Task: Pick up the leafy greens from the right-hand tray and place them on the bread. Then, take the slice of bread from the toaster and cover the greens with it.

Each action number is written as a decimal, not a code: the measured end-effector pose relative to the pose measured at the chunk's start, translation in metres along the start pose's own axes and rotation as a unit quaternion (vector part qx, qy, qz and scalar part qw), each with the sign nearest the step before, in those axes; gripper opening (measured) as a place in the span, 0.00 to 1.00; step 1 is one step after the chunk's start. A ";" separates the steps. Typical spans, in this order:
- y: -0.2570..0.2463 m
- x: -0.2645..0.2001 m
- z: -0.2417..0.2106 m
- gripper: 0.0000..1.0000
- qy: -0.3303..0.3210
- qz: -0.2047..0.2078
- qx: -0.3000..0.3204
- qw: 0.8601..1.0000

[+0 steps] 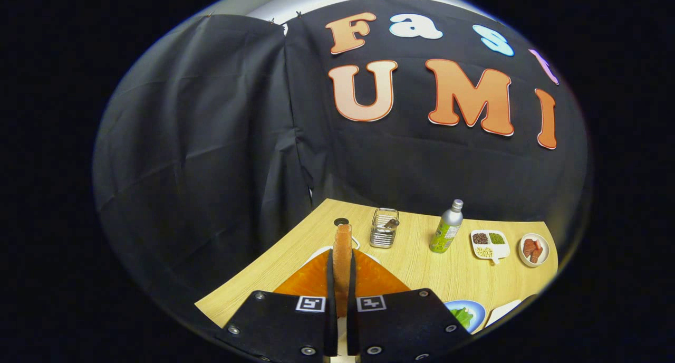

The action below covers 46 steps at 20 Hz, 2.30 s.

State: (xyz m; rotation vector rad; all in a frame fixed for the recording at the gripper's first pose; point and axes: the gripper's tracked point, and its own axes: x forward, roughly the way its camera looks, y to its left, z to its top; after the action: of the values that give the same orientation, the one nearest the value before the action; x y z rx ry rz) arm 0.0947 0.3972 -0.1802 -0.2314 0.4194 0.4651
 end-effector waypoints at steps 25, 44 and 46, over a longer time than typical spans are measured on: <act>-0.129 -0.051 -0.109 0.07 0.070 -0.076 0.015 0.995; -0.194 -0.056 -0.186 0.09 0.123 -0.094 0.061 0.986; -0.204 -0.056 -0.189 0.11 0.125 -0.094 0.064 0.986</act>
State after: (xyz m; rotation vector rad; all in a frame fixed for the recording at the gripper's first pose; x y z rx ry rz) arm 0.0832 0.1401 -0.2993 -0.2022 0.6638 0.2228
